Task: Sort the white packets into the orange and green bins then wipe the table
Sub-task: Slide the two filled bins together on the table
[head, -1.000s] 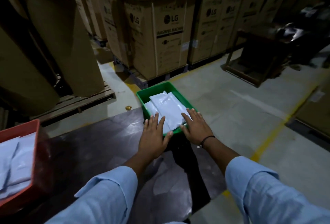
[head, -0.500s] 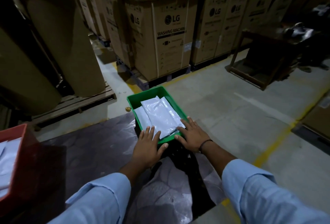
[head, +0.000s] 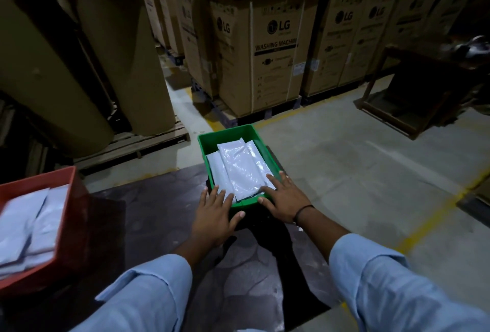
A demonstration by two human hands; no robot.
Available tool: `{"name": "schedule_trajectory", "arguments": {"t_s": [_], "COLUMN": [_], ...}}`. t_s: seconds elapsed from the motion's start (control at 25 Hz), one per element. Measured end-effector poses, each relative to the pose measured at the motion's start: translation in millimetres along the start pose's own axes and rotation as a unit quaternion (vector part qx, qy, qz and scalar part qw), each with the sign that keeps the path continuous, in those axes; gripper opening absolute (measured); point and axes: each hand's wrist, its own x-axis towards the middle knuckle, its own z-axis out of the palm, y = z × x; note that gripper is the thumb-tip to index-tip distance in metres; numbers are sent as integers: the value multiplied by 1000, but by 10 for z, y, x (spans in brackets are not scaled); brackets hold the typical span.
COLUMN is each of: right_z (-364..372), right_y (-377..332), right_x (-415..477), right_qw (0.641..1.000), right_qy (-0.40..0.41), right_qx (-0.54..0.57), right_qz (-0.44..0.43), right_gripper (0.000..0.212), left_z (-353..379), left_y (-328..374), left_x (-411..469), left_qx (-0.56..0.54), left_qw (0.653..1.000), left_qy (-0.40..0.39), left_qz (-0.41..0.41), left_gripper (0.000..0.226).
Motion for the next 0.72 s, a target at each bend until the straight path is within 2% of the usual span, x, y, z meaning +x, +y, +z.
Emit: {"name": "schedule_trajectory", "arguments": {"t_s": [0.08, 0.24, 0.72], "right_z": [28, 74, 301], "right_y": [-249, -835, -2628], "right_x": [96, 264, 602], "right_qw": [1000, 999, 997], "right_qy": [-5, -7, -3], "right_qx": [-1, 2, 10], "right_qz": [-12, -36, -81], "right_gripper": [65, 77, 76], "left_z": [-23, -76, -274], "left_y": [-229, -744, -2243], "left_x": [-127, -439, -1354], "left_qx": [8, 23, 79], "left_qw": [1000, 999, 994], "left_qy": [-2, 5, -9], "left_qz": [-11, -31, -73], "left_gripper": [79, 82, 100]}}
